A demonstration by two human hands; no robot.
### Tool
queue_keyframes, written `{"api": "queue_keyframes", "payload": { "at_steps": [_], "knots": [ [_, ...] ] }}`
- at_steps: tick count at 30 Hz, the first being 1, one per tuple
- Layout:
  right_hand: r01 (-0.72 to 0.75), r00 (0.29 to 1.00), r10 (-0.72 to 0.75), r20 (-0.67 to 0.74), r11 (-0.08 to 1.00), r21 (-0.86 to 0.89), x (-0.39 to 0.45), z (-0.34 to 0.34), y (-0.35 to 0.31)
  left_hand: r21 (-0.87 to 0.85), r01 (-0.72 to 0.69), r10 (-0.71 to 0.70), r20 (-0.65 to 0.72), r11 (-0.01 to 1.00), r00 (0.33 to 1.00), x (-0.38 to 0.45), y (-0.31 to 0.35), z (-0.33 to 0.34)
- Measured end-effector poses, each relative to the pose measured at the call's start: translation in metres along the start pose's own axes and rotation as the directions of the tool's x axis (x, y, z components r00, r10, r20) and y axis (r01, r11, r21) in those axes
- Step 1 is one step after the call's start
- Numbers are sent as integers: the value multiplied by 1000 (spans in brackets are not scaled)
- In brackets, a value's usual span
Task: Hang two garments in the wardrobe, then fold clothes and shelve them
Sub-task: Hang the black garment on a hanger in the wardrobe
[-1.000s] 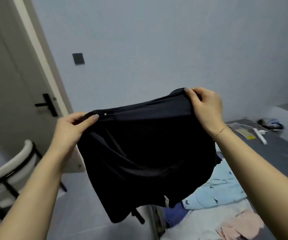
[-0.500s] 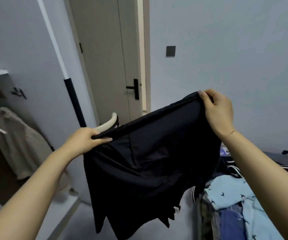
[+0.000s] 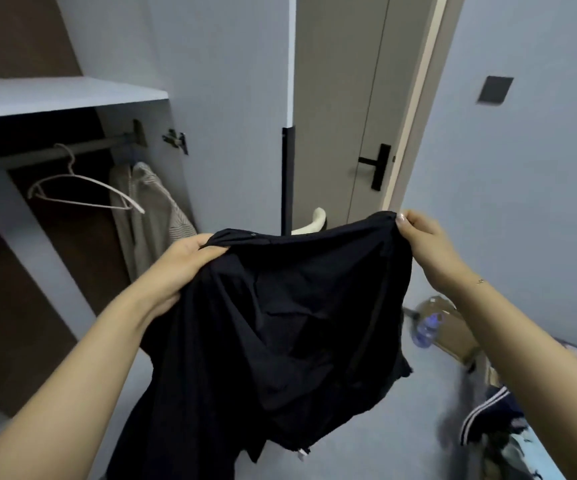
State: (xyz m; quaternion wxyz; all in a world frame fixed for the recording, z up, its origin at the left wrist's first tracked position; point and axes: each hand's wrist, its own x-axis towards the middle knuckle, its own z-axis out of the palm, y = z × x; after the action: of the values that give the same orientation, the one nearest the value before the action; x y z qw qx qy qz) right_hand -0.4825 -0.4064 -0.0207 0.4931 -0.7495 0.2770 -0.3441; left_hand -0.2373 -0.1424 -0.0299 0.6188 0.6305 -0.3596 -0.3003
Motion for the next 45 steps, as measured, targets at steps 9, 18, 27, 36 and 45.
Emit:
{"api": "queue_keyframes", "payload": {
  "at_steps": [9, 18, 27, 36, 45],
  "knots": [
    [-24, 392, 440, 808, 883, -469, 4, 143, -5, 72, -131, 139, -116, 989, 983, -12, 5, -65],
    [-375, 815, 208, 541, 901, 217, 84, 229, 0, 252, -14, 94, -309, 968, 946, -33, -25, -111],
    [-680, 634, 127, 763, 560, 473, 148, 266, -61, 227, 258, -281, 73, 939, 957, -27, -111, -60],
    [-699, 550, 76, 832, 586, 409, 159, 262, -66, 117, 122, -74, -348, 986, 935, 63, -121, -49],
    [-178, 802, 25, 597, 964, 197, 193, 225, -35, 168, 7, 95, -592, 986, 800, 75, -122, -69]
  ]
}}
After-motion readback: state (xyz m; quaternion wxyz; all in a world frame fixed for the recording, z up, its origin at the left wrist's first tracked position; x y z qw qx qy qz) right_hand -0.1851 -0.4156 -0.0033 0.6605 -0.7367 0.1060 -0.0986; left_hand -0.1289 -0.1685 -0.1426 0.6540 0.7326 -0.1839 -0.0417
